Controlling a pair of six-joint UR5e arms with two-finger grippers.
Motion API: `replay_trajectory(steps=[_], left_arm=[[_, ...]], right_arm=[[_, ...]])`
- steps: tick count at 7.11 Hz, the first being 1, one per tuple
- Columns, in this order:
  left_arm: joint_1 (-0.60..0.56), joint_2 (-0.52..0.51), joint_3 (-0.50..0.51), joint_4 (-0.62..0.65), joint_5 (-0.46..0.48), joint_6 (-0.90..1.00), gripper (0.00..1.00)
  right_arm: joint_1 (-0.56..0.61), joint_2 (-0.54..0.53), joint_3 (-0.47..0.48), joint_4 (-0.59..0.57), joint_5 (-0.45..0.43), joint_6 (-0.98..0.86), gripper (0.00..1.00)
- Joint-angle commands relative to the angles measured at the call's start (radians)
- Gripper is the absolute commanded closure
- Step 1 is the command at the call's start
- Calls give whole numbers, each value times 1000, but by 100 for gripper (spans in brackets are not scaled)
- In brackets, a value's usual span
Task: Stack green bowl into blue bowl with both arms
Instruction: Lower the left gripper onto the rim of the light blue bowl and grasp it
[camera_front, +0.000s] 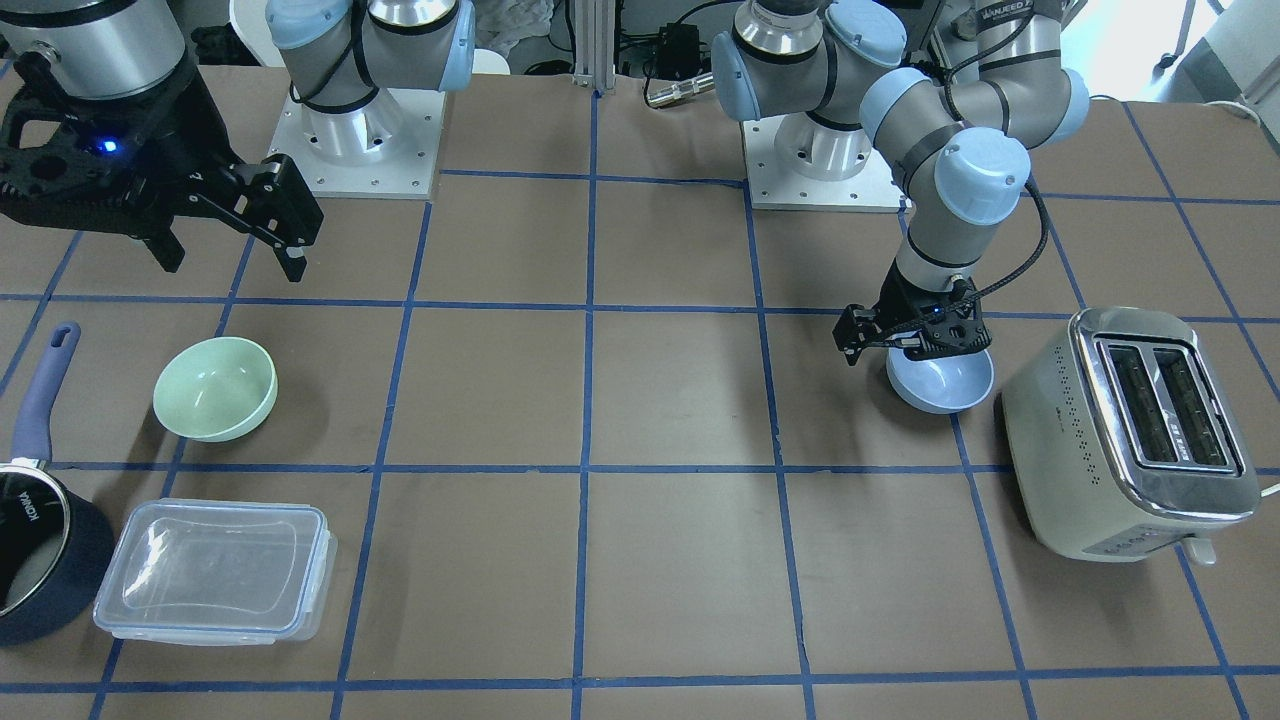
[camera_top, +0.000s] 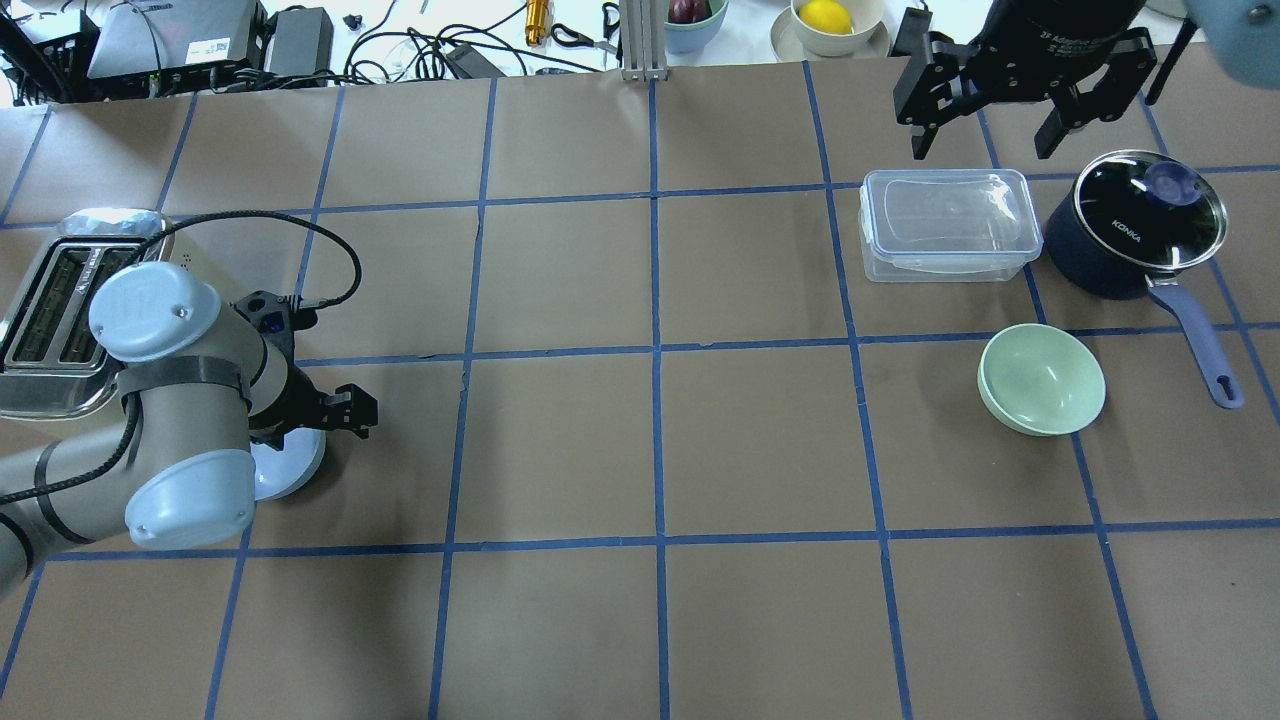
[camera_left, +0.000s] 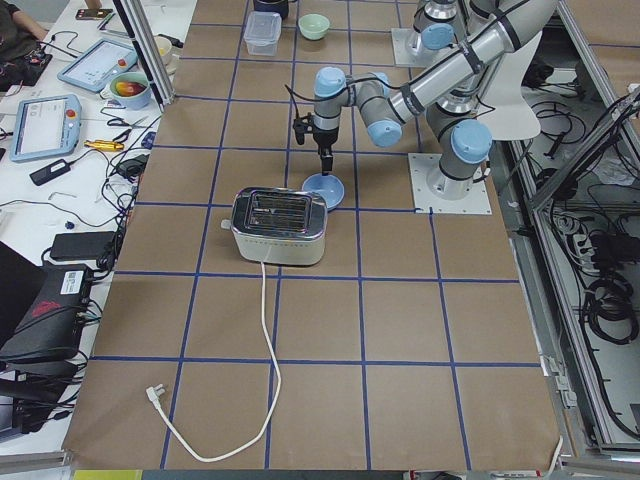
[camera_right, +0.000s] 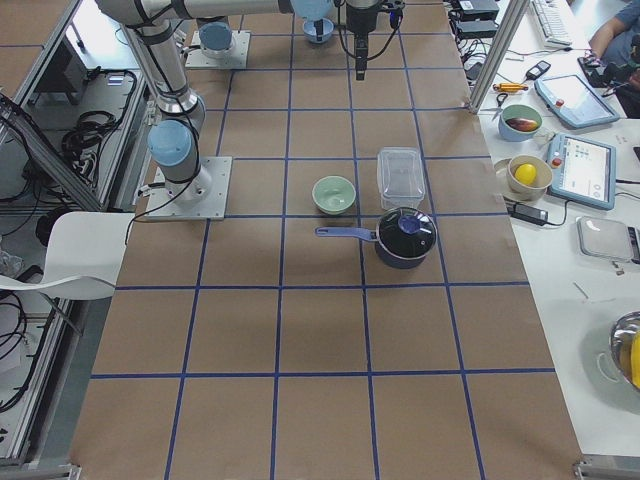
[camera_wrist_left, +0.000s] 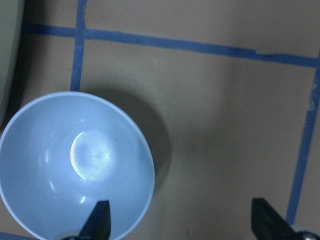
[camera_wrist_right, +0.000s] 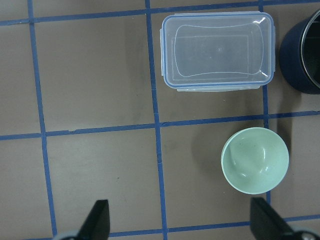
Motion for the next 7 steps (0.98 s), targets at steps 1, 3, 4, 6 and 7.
replay_trajectory(steps=[1, 3, 4, 6, 7], left_arm=[[33, -52, -32, 59, 0, 38, 89], [23, -27, -30, 60, 5, 24, 100], [-8, -11, -38, 59, 22, -16, 100], [-154, 17, -5, 36, 26, -200, 100], [-307, -7, 46, 27, 14, -407, 100]], right_arm=[[-1, 0, 2, 1, -1, -1, 0], [-6, 2, 2, 1, -1, -1, 0], [-7, 3, 0, 1, -1, -1, 0], [-32, -1, 3, 42, -25, -6, 0], [-64, -3, 2, 58, -25, -6, 0]])
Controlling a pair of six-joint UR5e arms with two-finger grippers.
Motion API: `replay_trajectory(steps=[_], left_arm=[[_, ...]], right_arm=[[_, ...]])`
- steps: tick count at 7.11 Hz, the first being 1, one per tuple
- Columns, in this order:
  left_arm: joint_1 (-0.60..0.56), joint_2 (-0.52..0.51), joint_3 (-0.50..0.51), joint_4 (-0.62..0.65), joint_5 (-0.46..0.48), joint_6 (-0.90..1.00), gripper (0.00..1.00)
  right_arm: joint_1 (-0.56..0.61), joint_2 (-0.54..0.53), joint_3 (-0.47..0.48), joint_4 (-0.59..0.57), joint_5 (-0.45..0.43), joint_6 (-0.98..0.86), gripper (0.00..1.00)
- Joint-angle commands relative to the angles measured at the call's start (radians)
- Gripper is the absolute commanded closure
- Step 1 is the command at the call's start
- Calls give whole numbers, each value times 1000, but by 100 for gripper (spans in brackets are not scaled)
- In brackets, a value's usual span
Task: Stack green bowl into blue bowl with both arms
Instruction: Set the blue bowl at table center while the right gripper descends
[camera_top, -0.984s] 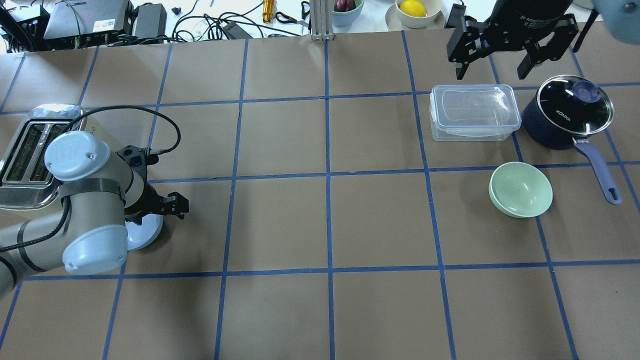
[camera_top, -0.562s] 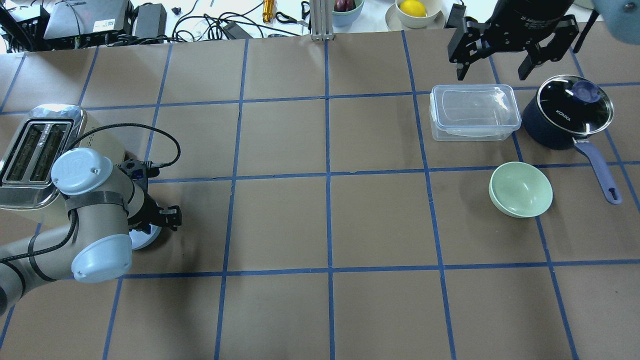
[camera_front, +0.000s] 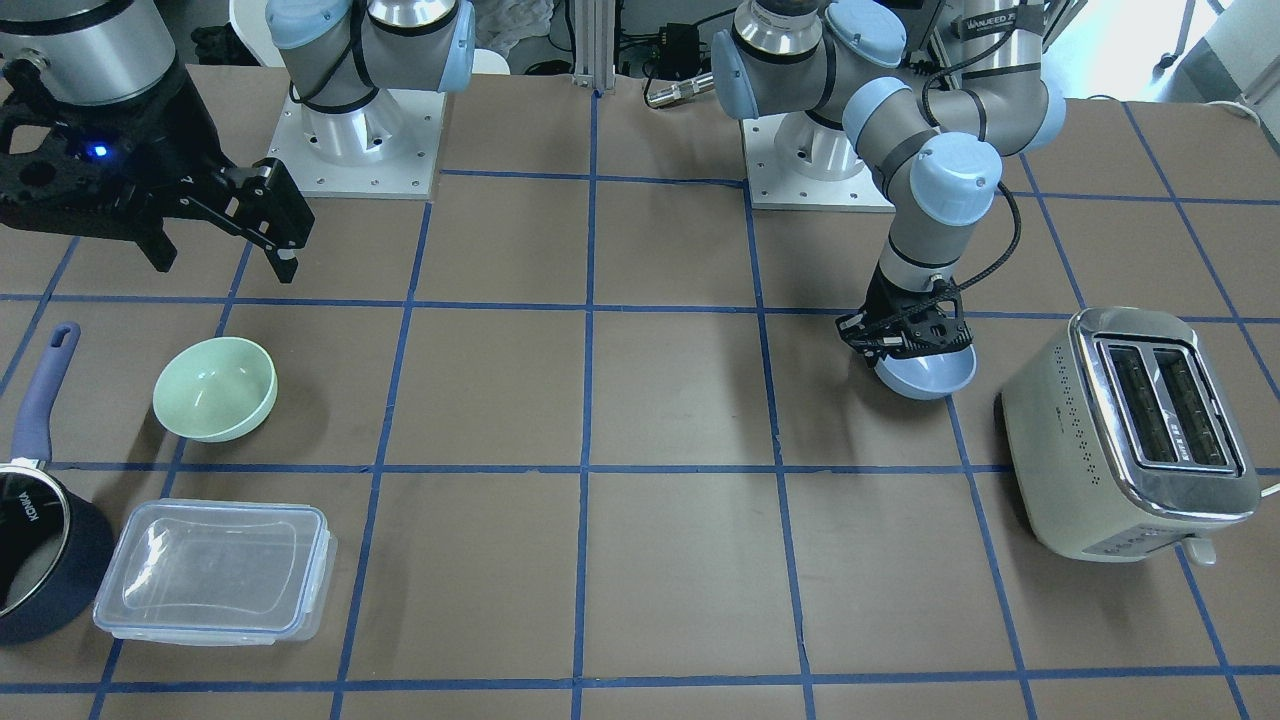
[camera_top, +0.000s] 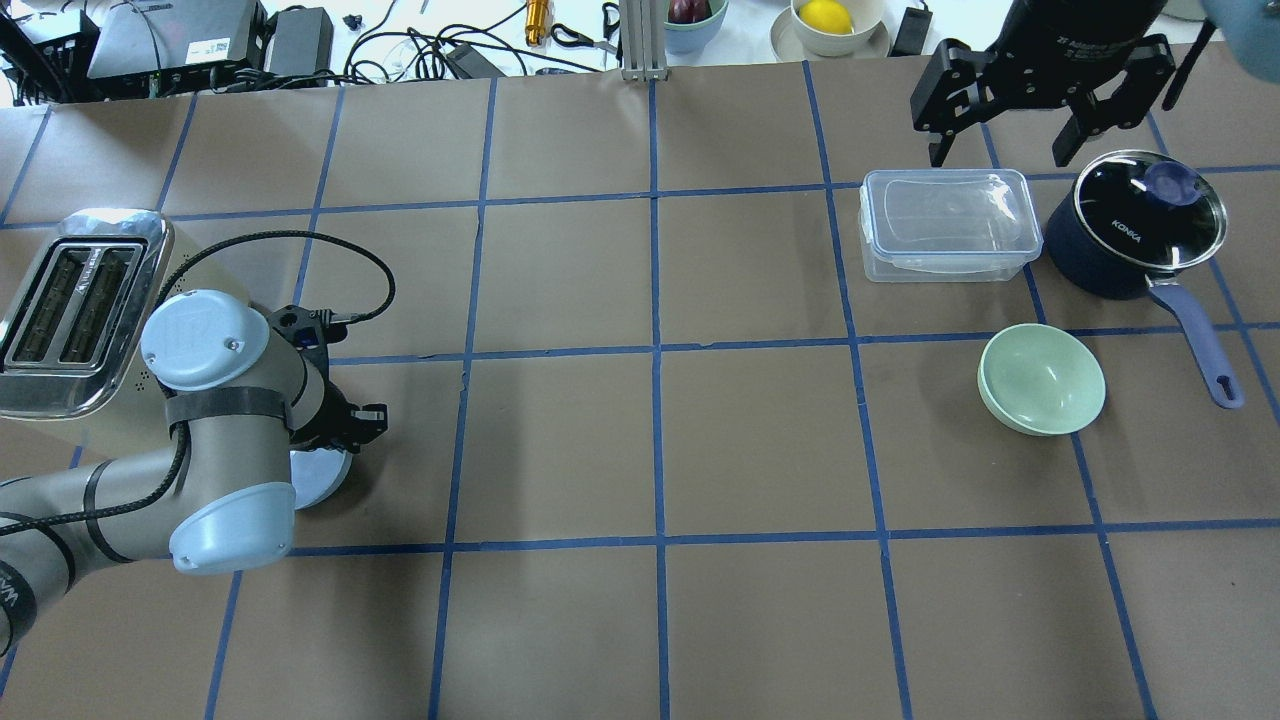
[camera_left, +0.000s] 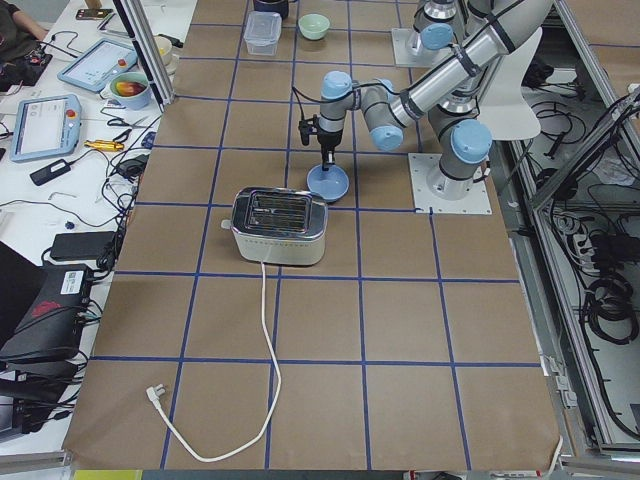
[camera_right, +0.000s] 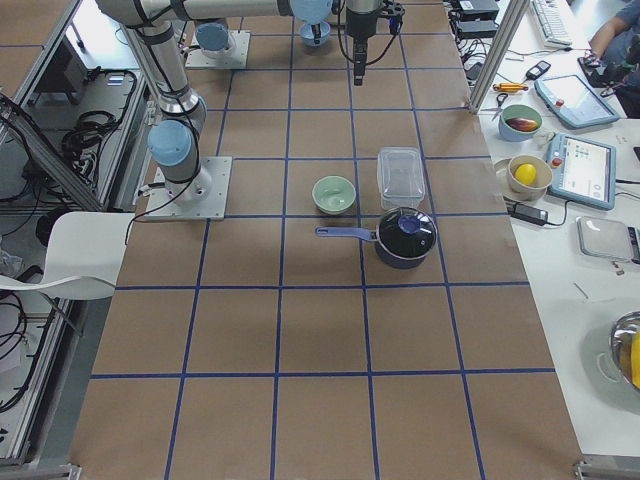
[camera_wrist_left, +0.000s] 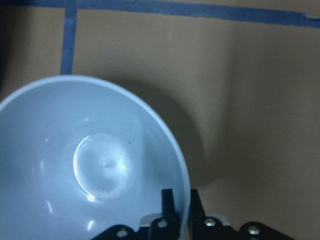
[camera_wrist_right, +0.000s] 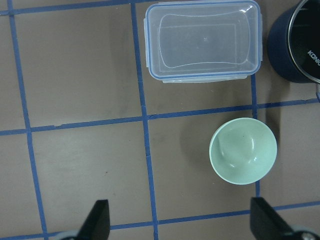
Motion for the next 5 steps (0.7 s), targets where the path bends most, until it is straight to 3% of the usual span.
replay_trajectory(steps=[1, 2, 3, 5], left_arm=[[-321, -49, 163, -112, -16, -398, 100], [-398, -118, 333, -273, -33, -570, 100], [-463, -195, 450, -300, -141, -691, 100], [-531, -357, 607, -302, -131, -787, 100]], right_arm=[[-42, -2, -5, 45, -5, -2, 0], [-64, 0, -4, 45, -8, -10, 0], [-141, 8, 14, 51, -9, -68, 0], [-294, 21, 158, 47, -48, -111, 0]])
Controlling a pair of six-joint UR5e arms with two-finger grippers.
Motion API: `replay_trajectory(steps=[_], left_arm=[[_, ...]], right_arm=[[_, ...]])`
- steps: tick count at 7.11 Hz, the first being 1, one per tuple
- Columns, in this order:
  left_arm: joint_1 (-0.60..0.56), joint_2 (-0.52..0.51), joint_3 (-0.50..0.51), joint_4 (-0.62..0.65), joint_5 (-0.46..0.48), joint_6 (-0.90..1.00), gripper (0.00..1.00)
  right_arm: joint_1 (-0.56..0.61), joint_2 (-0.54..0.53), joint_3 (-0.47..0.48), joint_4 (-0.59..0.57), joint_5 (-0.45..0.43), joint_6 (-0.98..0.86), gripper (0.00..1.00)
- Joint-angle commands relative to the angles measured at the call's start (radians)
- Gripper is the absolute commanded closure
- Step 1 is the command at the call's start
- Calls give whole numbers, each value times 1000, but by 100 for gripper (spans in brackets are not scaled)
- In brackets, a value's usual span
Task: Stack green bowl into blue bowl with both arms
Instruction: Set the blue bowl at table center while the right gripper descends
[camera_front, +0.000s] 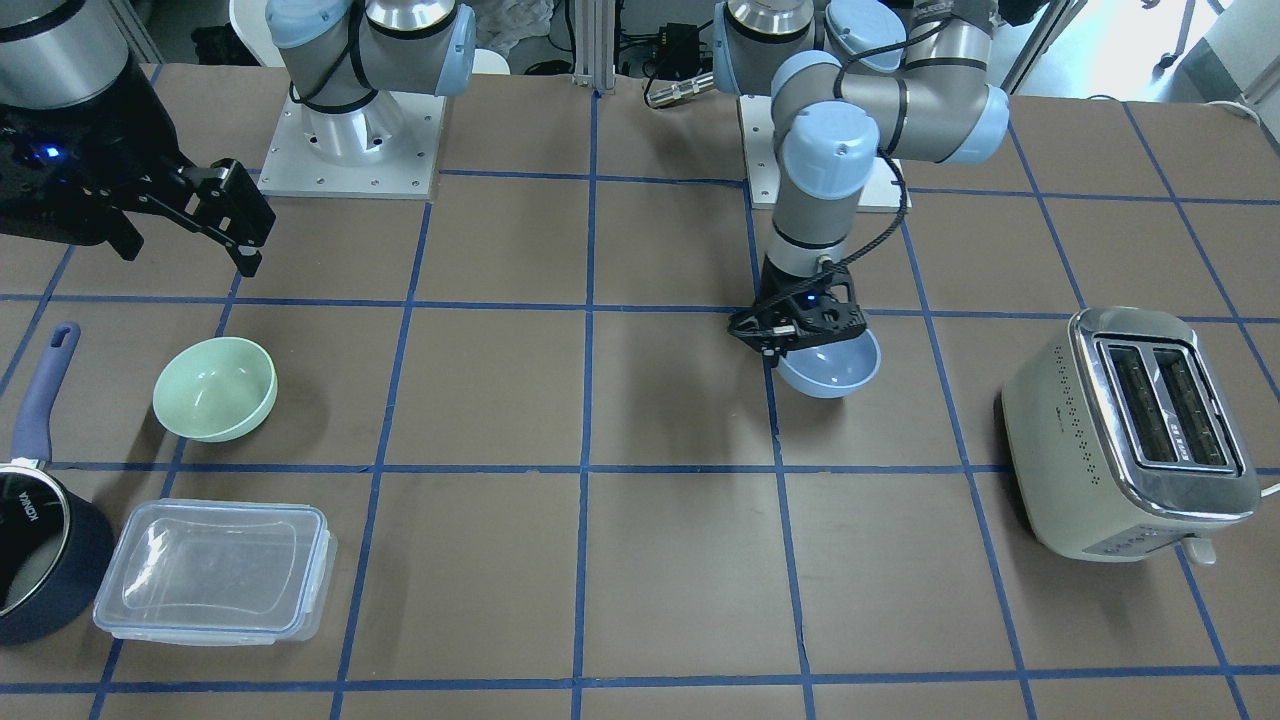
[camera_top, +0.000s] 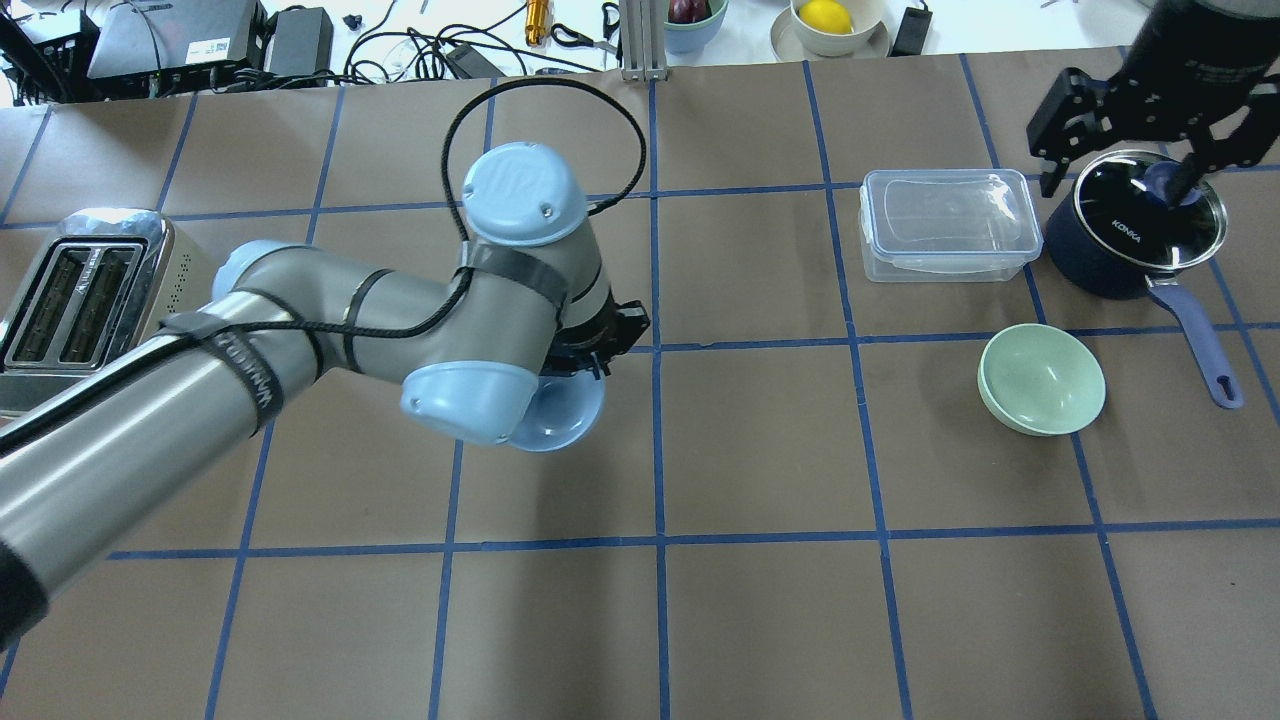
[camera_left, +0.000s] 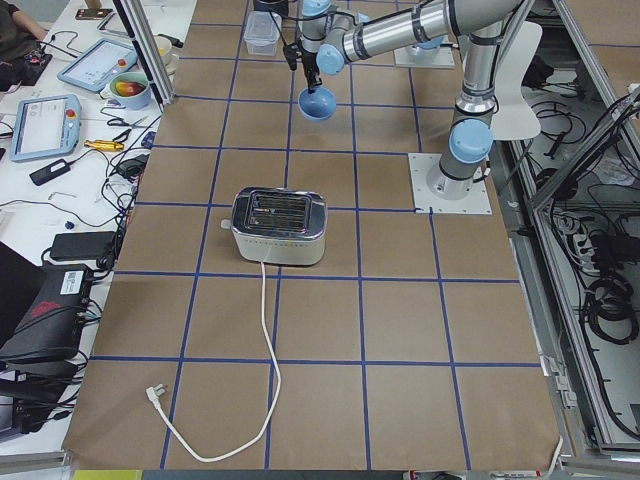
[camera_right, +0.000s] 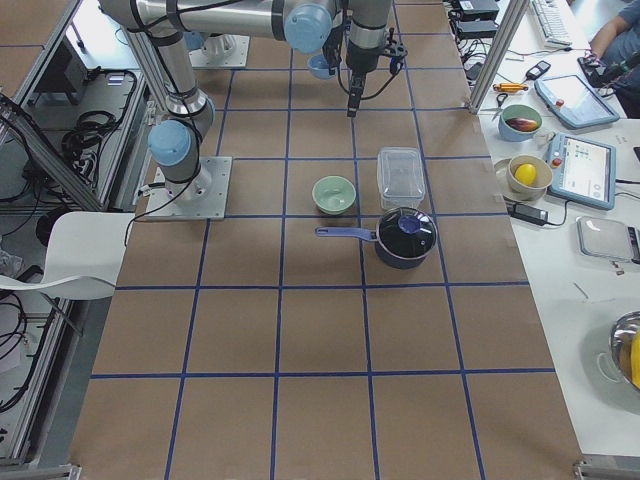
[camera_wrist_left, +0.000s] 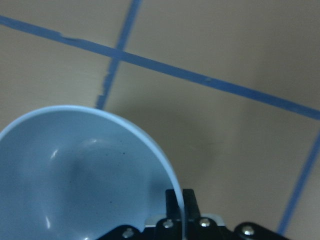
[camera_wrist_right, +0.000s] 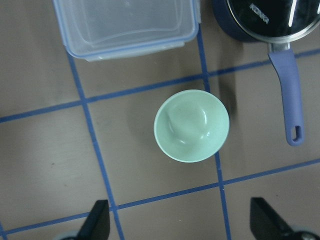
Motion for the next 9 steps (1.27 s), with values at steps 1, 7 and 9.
replay_trajectory(steps=[1, 7, 9], left_arm=[[-71, -141, 140, -9, 8, -107, 100], [4, -66, 303, -39, 72, 56, 0], [110, 63, 303, -201, 69, 304, 0]], right_arm=[[-142, 8, 195, -160, -10, -107, 0], [-233, 118, 607, -847, 77, -264, 11], [-242, 128, 611, -849, 78, -298, 64]])
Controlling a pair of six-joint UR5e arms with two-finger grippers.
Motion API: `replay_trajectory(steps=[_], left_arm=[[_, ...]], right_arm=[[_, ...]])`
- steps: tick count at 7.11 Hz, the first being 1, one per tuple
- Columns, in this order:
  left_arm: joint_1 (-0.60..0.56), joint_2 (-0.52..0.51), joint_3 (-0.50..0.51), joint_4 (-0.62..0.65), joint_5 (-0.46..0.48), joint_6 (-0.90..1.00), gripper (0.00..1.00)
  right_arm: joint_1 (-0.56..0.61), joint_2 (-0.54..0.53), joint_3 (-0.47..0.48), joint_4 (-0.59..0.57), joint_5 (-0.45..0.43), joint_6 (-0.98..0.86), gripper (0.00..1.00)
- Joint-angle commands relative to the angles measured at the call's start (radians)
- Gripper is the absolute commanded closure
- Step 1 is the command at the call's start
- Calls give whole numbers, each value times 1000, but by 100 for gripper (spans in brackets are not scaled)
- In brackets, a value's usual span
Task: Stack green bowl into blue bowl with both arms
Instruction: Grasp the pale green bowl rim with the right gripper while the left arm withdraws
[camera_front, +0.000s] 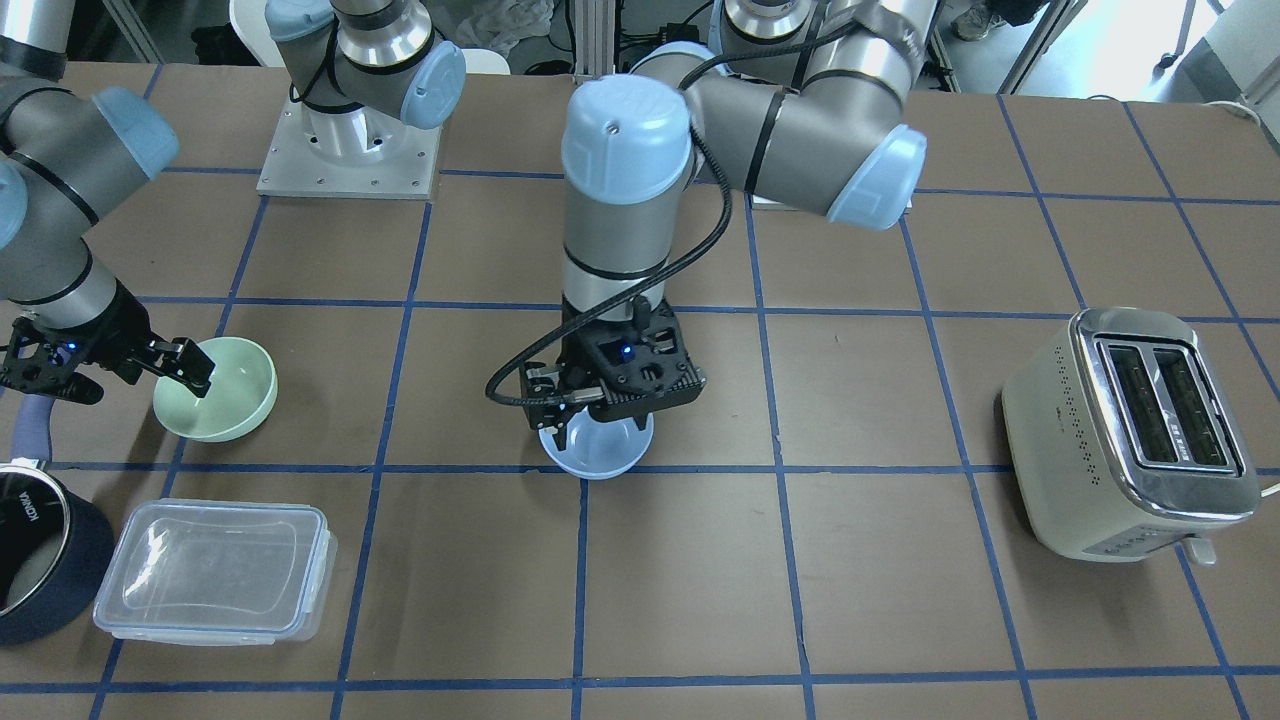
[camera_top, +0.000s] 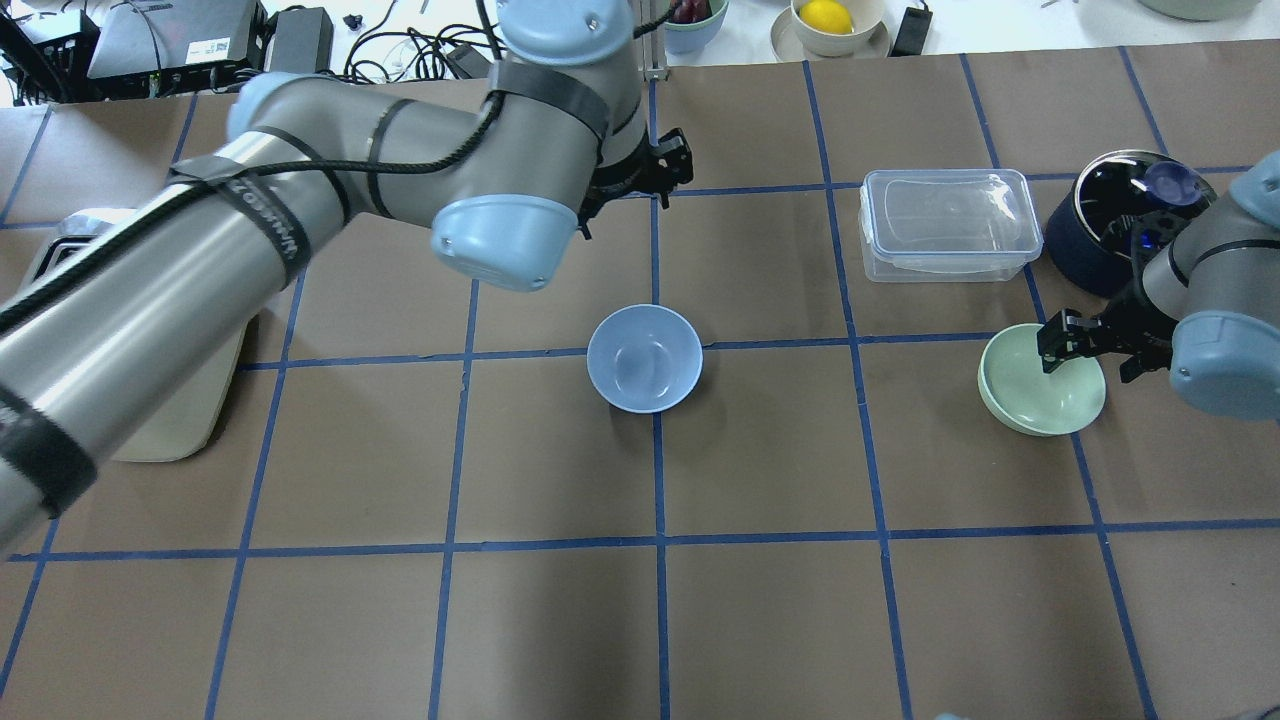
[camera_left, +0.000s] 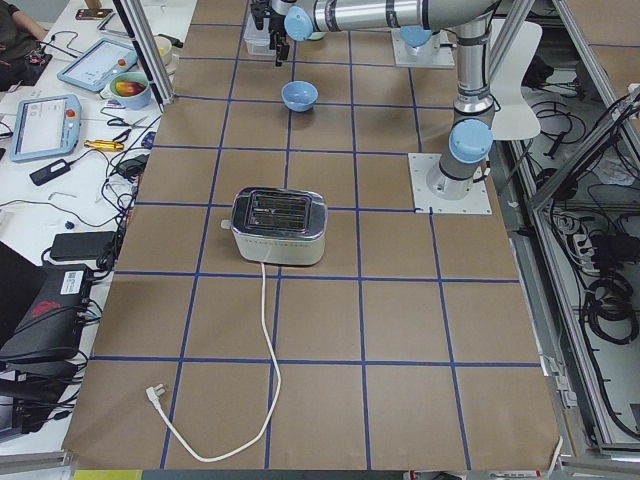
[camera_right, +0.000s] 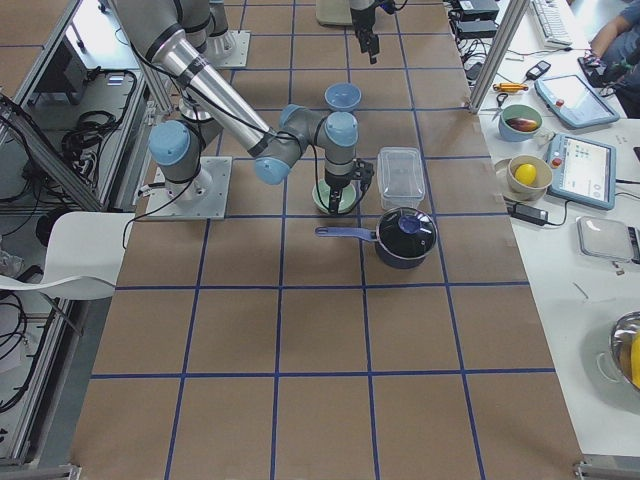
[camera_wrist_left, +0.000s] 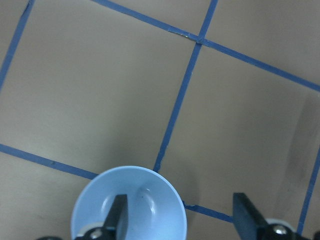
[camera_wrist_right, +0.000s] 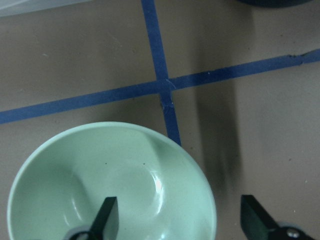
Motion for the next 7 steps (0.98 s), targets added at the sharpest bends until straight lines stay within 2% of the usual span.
replay_trajectory(steps=[1, 2, 3, 4, 5, 6, 7], left_arm=[[139, 144, 5, -187, -1, 295, 0], [226, 210, 5, -278, 2, 459, 0], [301, 267, 4, -388, 24, 643, 0], [366, 304, 4, -416, 47, 718, 0], [421, 328, -3, -429, 46, 737, 0], [443, 341, -12, -429, 34, 744, 0], [449, 345, -15, -430, 32, 746, 0]], right_arm=[[-10, 9, 6, -6, 1, -30, 85], [-12, 9, 6, -12, -9, -95, 100], [-12, 7, 3, -6, -10, -103, 100], [-7, -8, -9, 8, 3, -96, 100], [20, -32, -44, 24, 72, -93, 100], [81, -42, -126, 172, 155, -48, 100], [179, -36, -245, 338, 163, 102, 100]])
